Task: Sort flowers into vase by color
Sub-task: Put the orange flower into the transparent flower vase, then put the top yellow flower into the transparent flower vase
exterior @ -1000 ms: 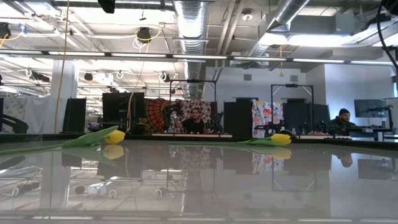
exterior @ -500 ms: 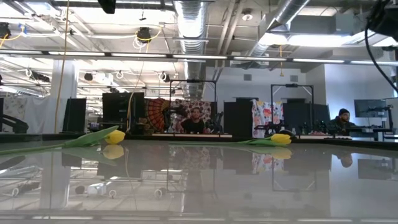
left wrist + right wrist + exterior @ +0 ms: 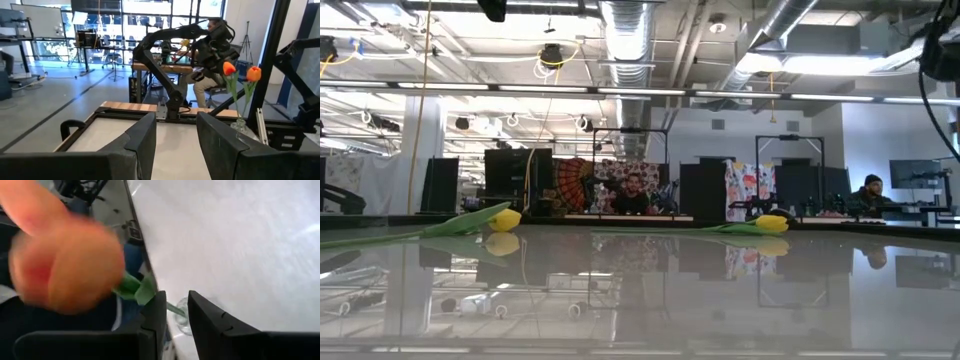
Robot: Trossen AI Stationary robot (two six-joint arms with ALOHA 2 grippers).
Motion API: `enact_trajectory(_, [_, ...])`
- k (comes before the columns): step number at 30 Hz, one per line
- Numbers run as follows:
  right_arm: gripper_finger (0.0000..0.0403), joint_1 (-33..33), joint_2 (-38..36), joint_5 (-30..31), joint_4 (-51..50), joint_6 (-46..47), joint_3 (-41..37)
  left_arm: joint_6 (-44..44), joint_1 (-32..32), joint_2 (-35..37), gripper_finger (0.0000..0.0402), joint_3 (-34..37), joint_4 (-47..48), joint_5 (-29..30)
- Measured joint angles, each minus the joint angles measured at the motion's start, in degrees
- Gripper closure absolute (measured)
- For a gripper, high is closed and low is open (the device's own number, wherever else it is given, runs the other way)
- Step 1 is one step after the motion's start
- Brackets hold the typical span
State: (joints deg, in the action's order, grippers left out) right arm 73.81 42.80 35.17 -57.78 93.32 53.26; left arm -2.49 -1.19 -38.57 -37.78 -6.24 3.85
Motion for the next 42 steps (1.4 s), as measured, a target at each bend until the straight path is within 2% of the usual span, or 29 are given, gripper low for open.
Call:
enact_trajectory(5, [0.0297,-2.8,-1.1,-3.0,5.9,-8.6,3.6,-0.4,0.0,0.2,0.0272,0.0,1.2,-1.0])
enact_trajectory(9, [0.0297,-3.3,-1.2,-3.2,13.7,-20.9,8.0,-0.8,0.0,0.2,0.0272,0.0,1.6,-1.0])
enact_trajectory(14, [0.0297,-5.4,-0.8,-1.9,14.9,-35.2,15.9,-0.1,0.0,0.2,0.0272,0.0,1.8,-1.0])
enact_trajectory(16, [0.0297,-7.0,-0.8,0.6,14.8,-43.1,18.7,0.1,0.0,0.2,0.0272,0.0,1.8,-1.0])
enact_trajectory(19, [0.0297,-10.2,-1.0,8.2,14.9,-54.3,21.4,0.4,0.0,0.2,0.0272,0.0,2.4,-0.9])
enact_trajectory(21, [0.0297,-13.2,-1.5,11.1,14.5,-58.7,21.9,0.3,0.0,0.2,0.0272,0.0,2.9,-0.9])
enact_trajectory(25, [0.0297,-20.5,-1.7,15.8,7.8,-61.3,20.5,1.0,0.0,0.2,0.0272,0.0,5.8,-0.9])
enact_trajectory(29, [0.0297,-29.9,-1.5,16.9,0.2,-55.5,17.2,1.7,0.0,-1.2,0.0272,0.0,7.6,0.8])
enact_trajectory(31, [0.0297,-35.2,-1.1,14.8,-0.2,-55.2,14.9,2.5,0.0,-2.2,0.0272,0.0,7.2,1.2])
enact_trajectory(33, [0.0297,-41.0,-0.7,9.7,0.5,-56.0,13.2,3.6,0.0,-3.3,0.0272,0.0,7.2,1.6])
enact_trajectory(38, [0.0297,-57.9,3.4,-8.5,7.3,-64.4,10.3,5.6,0.0,-6.9,0.0272,0.0,6.1,4.0])
enact_trajectory(42, [0.0297,-72.8,11.1,-27.2,16.5,-75.9,10.0,6.3,0.0,-8.4,0.0272,0.0,5.3,5.2])
